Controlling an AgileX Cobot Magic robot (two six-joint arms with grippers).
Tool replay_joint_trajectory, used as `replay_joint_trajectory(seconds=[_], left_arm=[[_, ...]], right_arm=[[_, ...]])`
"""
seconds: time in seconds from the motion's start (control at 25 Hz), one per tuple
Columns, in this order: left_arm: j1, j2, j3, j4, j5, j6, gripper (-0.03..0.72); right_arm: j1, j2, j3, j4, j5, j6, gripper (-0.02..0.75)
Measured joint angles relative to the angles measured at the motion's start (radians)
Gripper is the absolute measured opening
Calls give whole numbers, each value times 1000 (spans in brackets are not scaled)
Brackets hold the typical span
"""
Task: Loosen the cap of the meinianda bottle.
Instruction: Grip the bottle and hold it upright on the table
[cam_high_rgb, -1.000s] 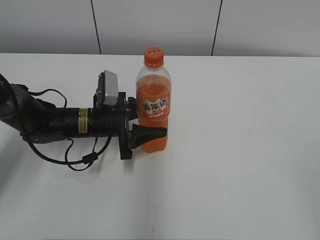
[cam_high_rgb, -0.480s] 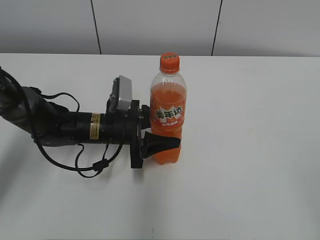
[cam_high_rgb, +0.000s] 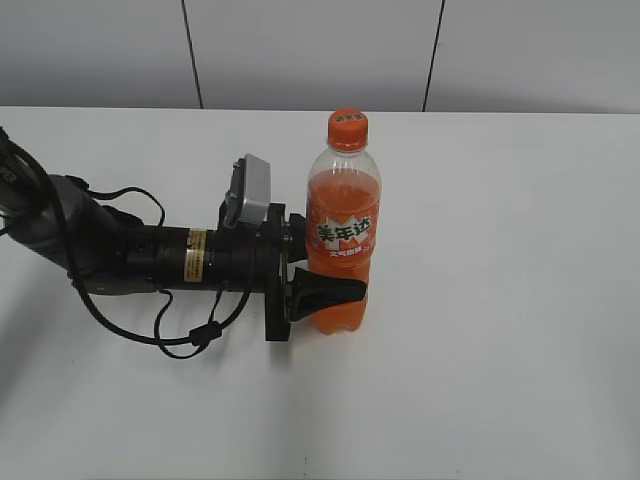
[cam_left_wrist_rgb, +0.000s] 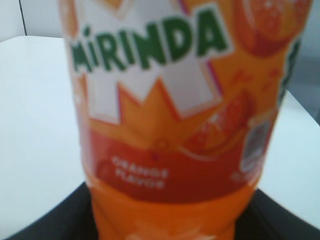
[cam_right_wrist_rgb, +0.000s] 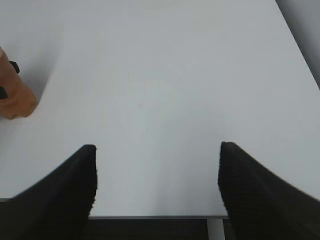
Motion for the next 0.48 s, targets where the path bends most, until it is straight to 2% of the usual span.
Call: replay_joint_trajectory(seconds=[0.32, 0.48], left_arm=[[0, 0, 0, -2, 0, -2, 405], [0, 0, 0, -3, 1, -2, 405]], right_arm=[[0, 19, -35, 39, -18, -91, 566], [0, 201, -140, 55, -25, -110, 566]])
